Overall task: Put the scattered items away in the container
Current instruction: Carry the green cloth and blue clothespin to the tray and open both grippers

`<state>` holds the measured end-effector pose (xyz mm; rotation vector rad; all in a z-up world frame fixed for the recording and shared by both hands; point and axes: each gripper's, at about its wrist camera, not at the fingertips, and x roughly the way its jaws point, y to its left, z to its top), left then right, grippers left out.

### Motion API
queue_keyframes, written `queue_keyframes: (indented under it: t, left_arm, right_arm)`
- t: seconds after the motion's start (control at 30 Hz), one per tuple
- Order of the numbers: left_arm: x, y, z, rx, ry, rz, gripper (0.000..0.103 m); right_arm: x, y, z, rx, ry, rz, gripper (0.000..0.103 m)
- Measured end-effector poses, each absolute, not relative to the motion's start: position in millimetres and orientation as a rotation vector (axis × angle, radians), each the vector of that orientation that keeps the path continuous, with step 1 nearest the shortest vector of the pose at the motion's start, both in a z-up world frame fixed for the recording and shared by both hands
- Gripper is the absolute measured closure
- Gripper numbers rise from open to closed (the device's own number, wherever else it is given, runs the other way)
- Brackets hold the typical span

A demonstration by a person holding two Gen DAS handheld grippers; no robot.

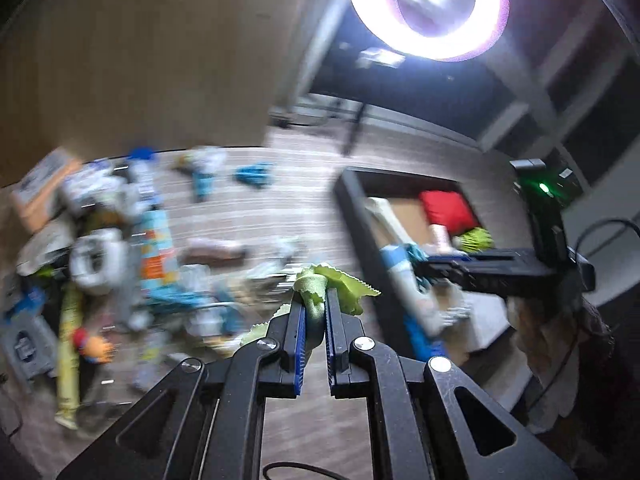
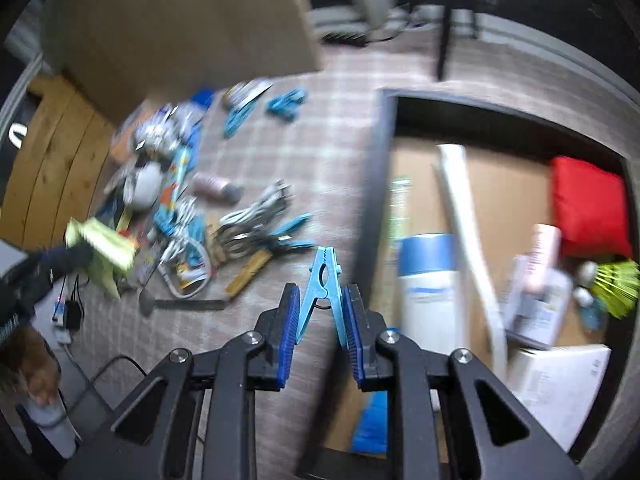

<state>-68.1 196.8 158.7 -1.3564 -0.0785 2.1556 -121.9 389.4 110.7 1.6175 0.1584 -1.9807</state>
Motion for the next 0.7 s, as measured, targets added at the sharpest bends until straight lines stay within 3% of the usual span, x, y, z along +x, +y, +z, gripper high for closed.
queue_keyframes:
  t: [0.43,0.47,0.53,0.57,0.63,0.7]
  left_arm:
    - [-22.1,355.7,165.0,-1.283,0.06,1.89,0.095]
    - [-16.4,364.9,165.5,-1.273,0.089,1.87,0.092]
    - [-6.6,377.7,165.3,-1.258,0.144,1.879,0.067]
    - [-3.8,380.4,165.2,-1.252,0.168,1.902,0.046]
    - [-0.2,377.7,166.6,-1.227,0.178,1.929,0.046]
    - [-3.0,371.7,164.8,-1.244,0.165,1.929,0.047]
  right_arm:
    - [-156.1,511.0,126.9,1.642,0.026,-2.225,0.081]
    - [-157.0,514.0,126.2,1.645,0.023,-2.235,0.081]
    - [-158.3,521.8,127.7,1.64,0.037,-2.244,0.08]
    - [-158.1,522.0,127.5,1.632,0.047,-2.245,0.08]
    - [-157.6,524.7,129.9,1.626,0.056,-2.27,0.067]
    - [-156.5,524.2,132.0,1.61,0.038,-2.263,0.065]
